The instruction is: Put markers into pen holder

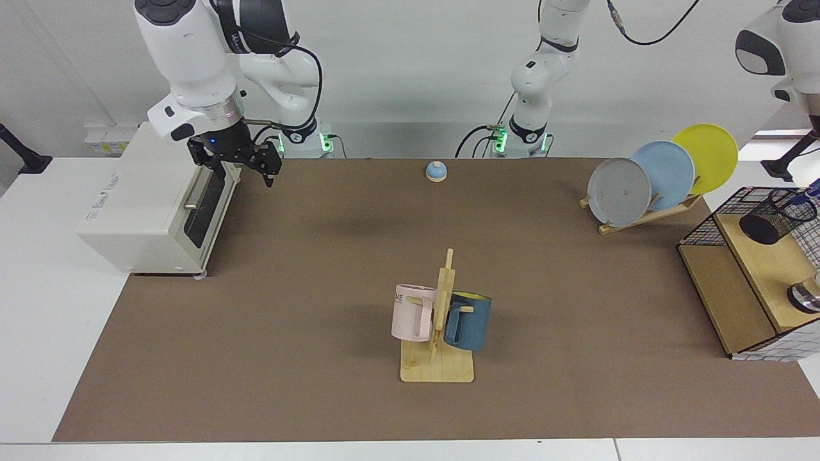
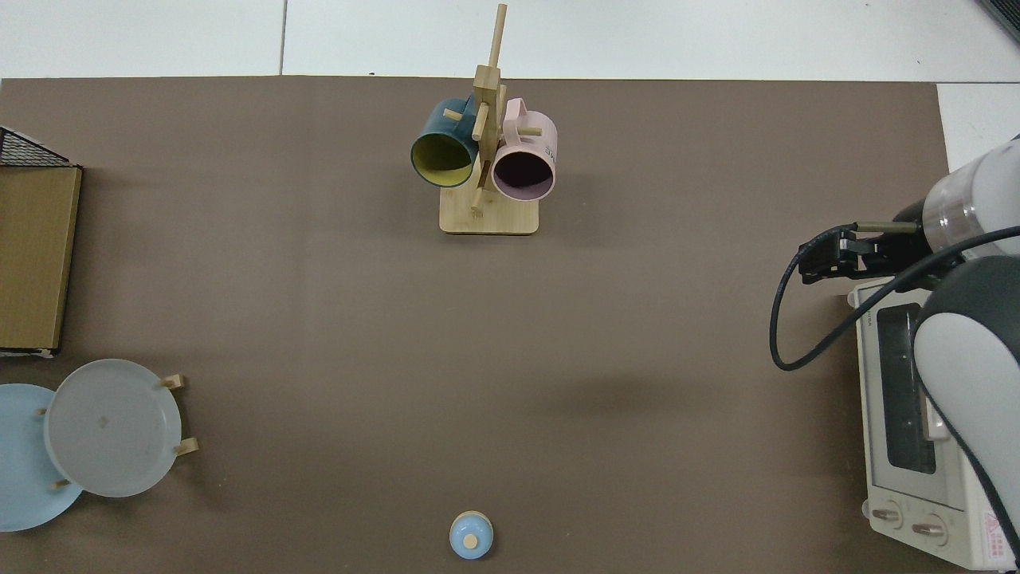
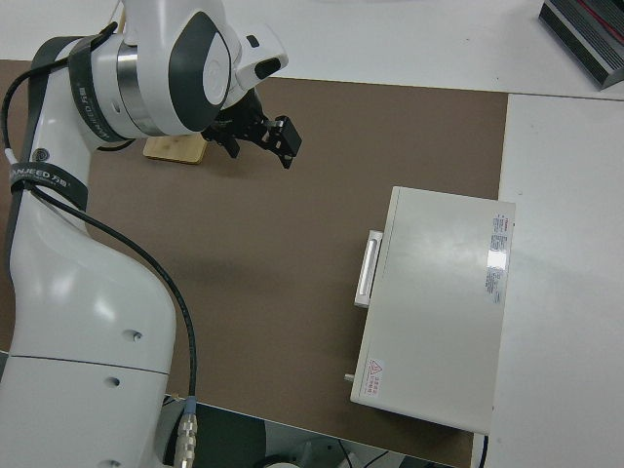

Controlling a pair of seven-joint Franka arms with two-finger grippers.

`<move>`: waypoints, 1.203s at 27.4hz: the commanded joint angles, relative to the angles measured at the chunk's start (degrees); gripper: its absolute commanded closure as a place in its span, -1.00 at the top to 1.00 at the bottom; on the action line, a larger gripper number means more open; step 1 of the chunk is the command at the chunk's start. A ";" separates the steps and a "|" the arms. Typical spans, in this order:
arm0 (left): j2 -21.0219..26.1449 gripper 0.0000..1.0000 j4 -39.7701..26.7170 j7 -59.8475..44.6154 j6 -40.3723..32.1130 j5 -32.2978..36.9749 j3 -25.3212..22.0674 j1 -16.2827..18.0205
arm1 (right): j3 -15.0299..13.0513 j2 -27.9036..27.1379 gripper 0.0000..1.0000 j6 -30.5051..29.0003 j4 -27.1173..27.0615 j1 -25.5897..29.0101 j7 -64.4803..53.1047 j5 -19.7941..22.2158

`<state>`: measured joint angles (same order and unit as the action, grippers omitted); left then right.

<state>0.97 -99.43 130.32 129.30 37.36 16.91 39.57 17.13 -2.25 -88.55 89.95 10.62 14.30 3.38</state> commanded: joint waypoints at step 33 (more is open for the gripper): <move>-2.99 1.00 5.13 -70.16 -30.49 -21.79 9.10 -7.58 | 0.63 0.76 1.00 0.04 0.67 1.25 0.73 -1.01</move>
<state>-1.60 -94.41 80.95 104.47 21.18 25.19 33.53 17.21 -2.24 -88.55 89.95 10.85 14.30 3.38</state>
